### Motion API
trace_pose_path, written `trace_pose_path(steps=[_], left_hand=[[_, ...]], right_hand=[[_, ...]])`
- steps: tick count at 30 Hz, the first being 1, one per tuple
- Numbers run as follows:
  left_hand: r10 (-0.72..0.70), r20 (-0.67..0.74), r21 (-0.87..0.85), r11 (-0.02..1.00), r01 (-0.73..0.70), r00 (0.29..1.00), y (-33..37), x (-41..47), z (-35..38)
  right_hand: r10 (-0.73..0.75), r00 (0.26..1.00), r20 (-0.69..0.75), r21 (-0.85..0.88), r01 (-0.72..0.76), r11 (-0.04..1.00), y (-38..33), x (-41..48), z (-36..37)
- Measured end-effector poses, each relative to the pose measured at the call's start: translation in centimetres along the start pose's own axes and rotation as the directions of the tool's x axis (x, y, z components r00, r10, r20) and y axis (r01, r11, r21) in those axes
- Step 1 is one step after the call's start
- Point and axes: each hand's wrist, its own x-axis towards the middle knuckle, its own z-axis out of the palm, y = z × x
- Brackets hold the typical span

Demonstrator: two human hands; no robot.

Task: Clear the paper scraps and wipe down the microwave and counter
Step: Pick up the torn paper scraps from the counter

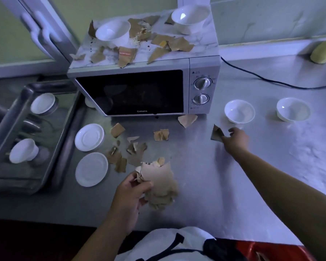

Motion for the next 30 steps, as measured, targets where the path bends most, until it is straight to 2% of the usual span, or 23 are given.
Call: trace_pose_path(steps=[5, 8, 12, 16, 19, 21, 23, 26, 28, 30], left_hand=[[0.019, -0.064, -0.099, 0.995, -0.025, 0.998, -0.8, -0.5, 0.2], [0.004, -0.101, -0.111, 0.994, -0.015, 0.995, -1.7, -1.1, 0.8], [-0.008, -0.161, -0.068, 0.998, -0.003, 0.987, -2.3, -1.3, 0.5], [0.016, -0.133, 0.017, 1.0, -0.014, 0.991, -1.9, -1.3, 1.2], [0.021, -0.11, 0.065, 0.998, -0.014, 0.994, -1.4, -1.0, 1.6], [0.025, -0.082, 0.057, 0.998, -0.021, 0.996, -1.1, -0.7, 1.7], [0.034, -0.043, 0.037, 0.999, -0.032, 0.998, -0.8, -0.4, 1.7], [0.034, 0.003, 0.038, 0.999, -0.035, 0.999, -0.3, -0.1, 1.9], [0.036, 0.061, 0.025, 0.999, -0.037, 0.997, 0.0, 0.1, 2.1], [0.051, 0.129, 0.012, 0.999, -0.053, 0.99, 0.3, 0.0, 2.1]], right_hand=[[0.029, 0.999, 0.024, -0.154, -0.025, 0.988, -0.8, 1.9, 1.7], [0.011, 1.0, 0.003, -0.127, -0.011, 0.992, -1.1, 2.0, 1.9], [-0.049, 0.996, 0.069, 0.228, 0.032, 0.973, -2.1, -1.2, 2.0], [-0.117, 0.971, 0.209, 0.538, -0.014, 0.843, -3.6, -7.7, 0.4], [-0.218, 0.919, 0.329, 0.689, -0.076, 0.72, -4.9, -13.0, -1.4], [-0.271, 0.9, 0.341, 0.752, -0.088, 0.654, -5.9, -15.9, -2.6], [-0.303, 0.909, 0.286, 0.756, -0.02, 0.654, -6.5, -18.1, -3.5], [-0.38, 0.917, 0.119, 0.584, 0.245, 0.774, -6.9, -20.7, -4.4], [-0.488, 0.872, -0.048, 0.436, 0.457, 0.775, -7.2, -22.0, -4.7], [-0.607, 0.779, -0.155, 0.297, 0.623, 0.724, -7.5, -23.0, -4.5]])
